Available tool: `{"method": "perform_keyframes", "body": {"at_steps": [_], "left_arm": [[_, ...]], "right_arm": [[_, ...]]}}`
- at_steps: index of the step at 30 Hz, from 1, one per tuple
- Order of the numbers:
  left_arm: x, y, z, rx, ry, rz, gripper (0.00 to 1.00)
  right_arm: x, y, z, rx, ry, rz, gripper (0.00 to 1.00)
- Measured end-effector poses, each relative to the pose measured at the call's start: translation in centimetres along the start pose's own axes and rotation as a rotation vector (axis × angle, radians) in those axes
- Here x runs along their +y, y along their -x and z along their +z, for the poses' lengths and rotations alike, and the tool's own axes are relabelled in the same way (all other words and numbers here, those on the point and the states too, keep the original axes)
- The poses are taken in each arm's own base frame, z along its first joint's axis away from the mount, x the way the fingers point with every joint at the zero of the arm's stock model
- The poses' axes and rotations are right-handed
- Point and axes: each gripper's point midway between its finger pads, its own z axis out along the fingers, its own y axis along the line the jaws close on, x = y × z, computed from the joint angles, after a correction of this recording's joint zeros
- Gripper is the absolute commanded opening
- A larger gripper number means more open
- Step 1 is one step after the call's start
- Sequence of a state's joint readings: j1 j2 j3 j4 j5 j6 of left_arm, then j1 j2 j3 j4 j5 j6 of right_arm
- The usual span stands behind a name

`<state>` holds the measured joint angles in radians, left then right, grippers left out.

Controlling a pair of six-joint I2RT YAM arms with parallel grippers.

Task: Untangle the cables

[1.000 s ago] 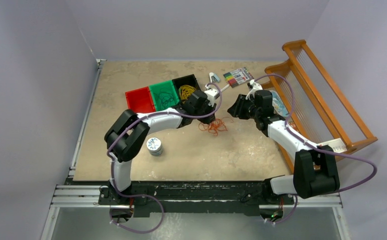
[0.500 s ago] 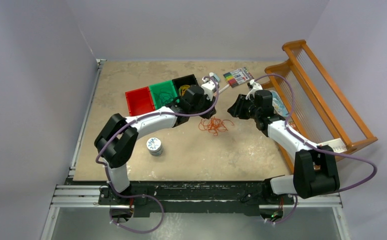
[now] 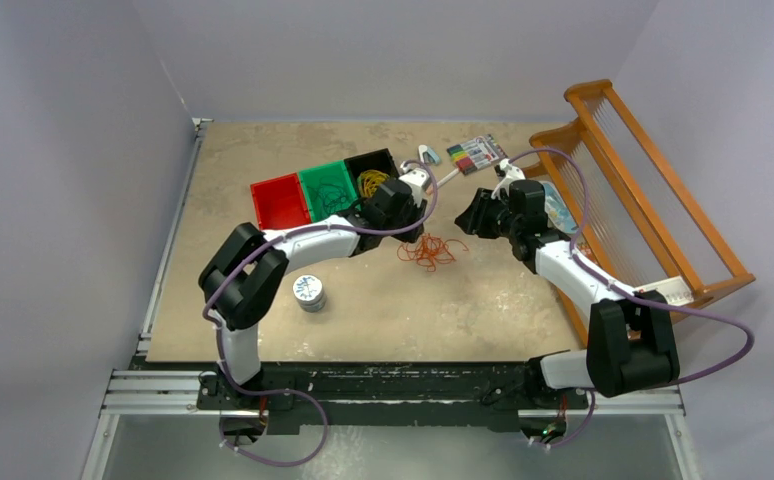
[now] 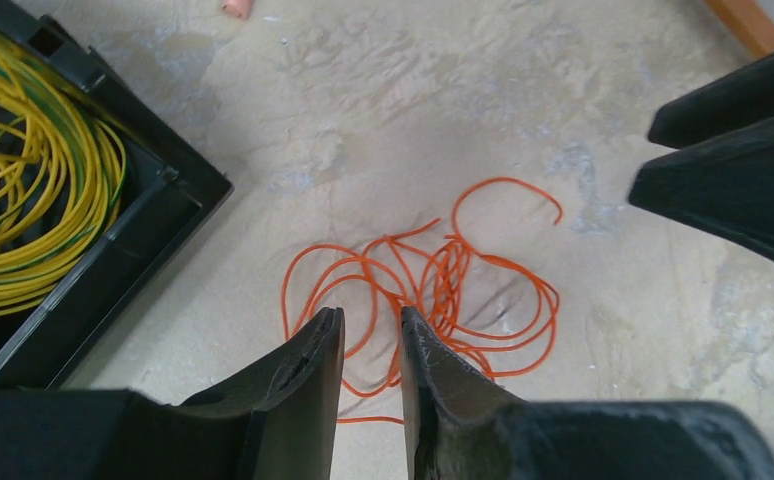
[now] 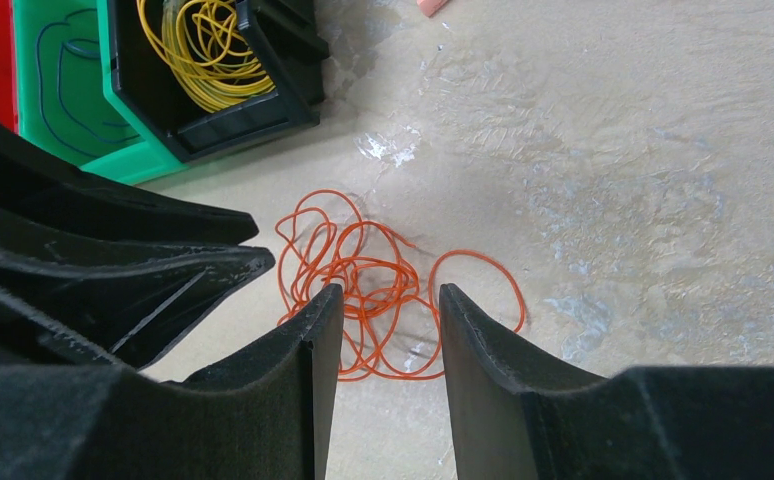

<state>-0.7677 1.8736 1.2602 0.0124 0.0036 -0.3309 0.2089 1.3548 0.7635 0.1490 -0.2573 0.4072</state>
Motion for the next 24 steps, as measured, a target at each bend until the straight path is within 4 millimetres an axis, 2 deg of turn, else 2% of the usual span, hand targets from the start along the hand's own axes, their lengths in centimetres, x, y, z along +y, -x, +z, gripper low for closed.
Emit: {"method": "perform_keyframes", "body": {"at_steps": [4, 10, 19, 24], "left_arm": [[0.8, -0.6, 0.3, 0.013, 0.039, -0.010, 0.29], [0.9, -1.1, 0.8, 0.025, 0.042, -0.026, 0.32], [0.7, -3.5, 2.4, 0.089, 0.013, -0.037, 0.34], [0.4, -3.5, 2.6, 0.091, -0.002, -0.039, 0.34]], "right_arm": [[0.0, 0.0, 0.0, 0.000, 0.000, 0.000, 0.43], [0.0, 0.0, 0.0, 0.000, 0.000, 0.000, 0.43], [0.1, 0.1, 0.0, -0.005, 0.003, -0.002, 0.43], [0.1, 0.2, 0.0, -0.006, 0.003, -0.003, 0.43]]}}
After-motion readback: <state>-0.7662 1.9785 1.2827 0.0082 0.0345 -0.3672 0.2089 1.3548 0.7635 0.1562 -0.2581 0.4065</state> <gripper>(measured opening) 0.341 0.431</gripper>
